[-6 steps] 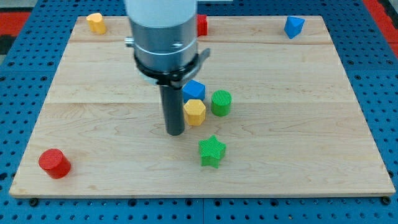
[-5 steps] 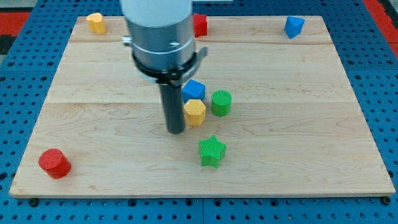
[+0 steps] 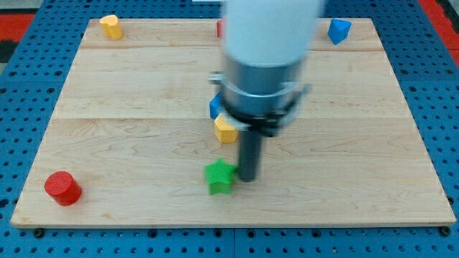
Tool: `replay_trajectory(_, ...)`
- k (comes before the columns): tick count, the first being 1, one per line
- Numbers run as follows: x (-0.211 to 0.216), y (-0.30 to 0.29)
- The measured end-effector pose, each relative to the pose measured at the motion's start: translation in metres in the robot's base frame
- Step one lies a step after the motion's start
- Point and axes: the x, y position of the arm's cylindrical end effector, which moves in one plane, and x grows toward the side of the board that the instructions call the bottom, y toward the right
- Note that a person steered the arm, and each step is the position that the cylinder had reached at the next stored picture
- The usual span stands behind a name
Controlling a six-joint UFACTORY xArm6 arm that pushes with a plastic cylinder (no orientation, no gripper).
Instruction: Push the green star left to the yellow hexagon
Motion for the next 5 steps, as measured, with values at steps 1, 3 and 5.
replay_trajectory(1, 0.001, -0.022)
replay_trajectory(3, 0.039, -0.007)
replay_trajectory(5, -0.013, -0.111)
